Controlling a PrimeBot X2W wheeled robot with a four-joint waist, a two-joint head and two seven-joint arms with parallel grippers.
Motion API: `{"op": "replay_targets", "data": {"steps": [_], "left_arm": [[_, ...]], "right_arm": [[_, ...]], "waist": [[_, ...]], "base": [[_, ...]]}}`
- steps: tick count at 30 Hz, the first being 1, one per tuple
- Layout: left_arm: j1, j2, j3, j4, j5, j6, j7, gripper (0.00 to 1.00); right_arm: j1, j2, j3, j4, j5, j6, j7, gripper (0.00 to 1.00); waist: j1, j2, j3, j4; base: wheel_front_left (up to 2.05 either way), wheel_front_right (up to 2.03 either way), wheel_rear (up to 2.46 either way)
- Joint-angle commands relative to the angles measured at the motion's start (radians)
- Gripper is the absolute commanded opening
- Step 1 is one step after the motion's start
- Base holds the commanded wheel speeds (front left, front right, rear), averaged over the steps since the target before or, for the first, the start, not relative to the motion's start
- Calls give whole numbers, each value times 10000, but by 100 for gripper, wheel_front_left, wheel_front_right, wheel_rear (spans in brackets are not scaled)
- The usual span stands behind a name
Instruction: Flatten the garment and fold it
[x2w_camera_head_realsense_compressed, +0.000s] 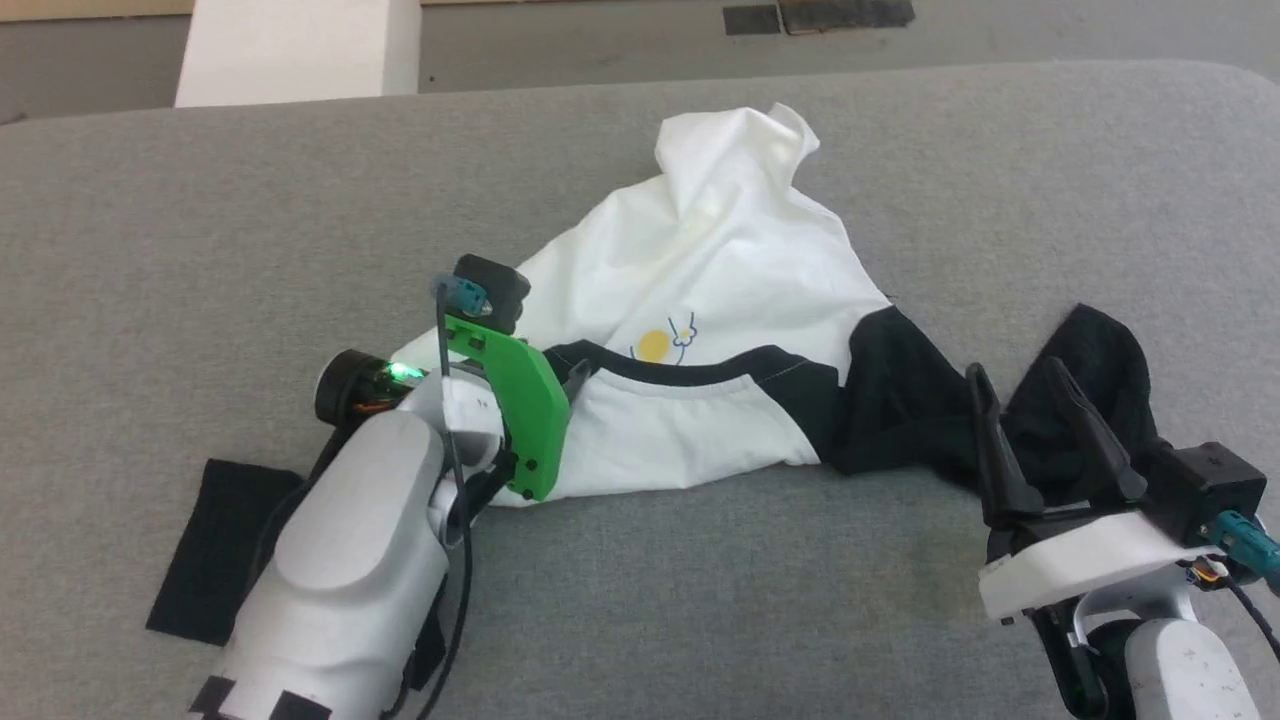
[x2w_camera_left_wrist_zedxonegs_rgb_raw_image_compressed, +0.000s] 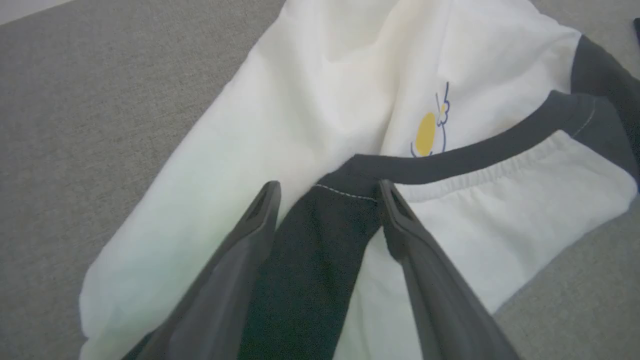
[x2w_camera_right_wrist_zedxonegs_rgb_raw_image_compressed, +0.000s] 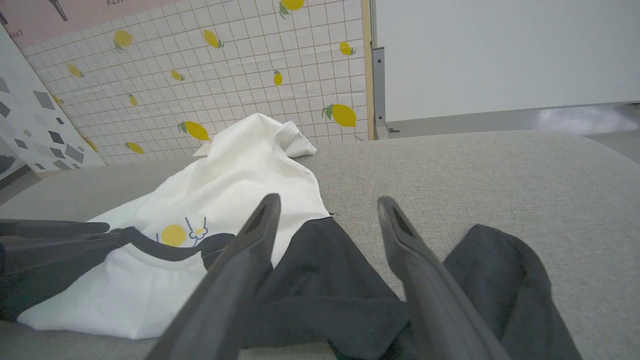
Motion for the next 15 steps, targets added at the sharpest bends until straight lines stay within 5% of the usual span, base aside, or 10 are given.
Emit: {"op": "replay_targets", "data": {"steps": [1, 4, 5, 6, 8, 15], "left_arm": [[-180, 101, -14, 141, -137, -37, 286, 100], [-300, 139, -46, 242, -244, -36, 723, 100], [-324, 143, -49, 199, -260, -33, 751, 84], [-332, 149, -52, 152, -273, -31, 753, 46], [-309, 165, -83, 75, -286, -31, 752, 0], [83, 171, -104, -543, -285, 84, 161, 0]], "right_arm": [[-5, 26, 49, -72, 95, -13, -1, 100], [-44, 31, 104, -68, 195, -13, -51, 100], [-52, 31, 125, -64, 208, -13, -69, 100], [-56, 32, 137, -55, 250, -13, -82, 100], [-55, 33, 133, -38, 247, -13, -109, 100], [16, 34, 43, 23, 235, -13, -111, 100]], "waist": [[0, 0, 187, -200], [0, 0, 243, -251], [0, 0, 259, -256], [0, 0, 271, -257], [0, 0, 266, -241], [0, 0, -24, -36]], "base": [[0, 0, 0], [0, 0, 0], [0, 0, 0], [0, 0, 0], [0, 0, 0], [0, 0, 0]]}}
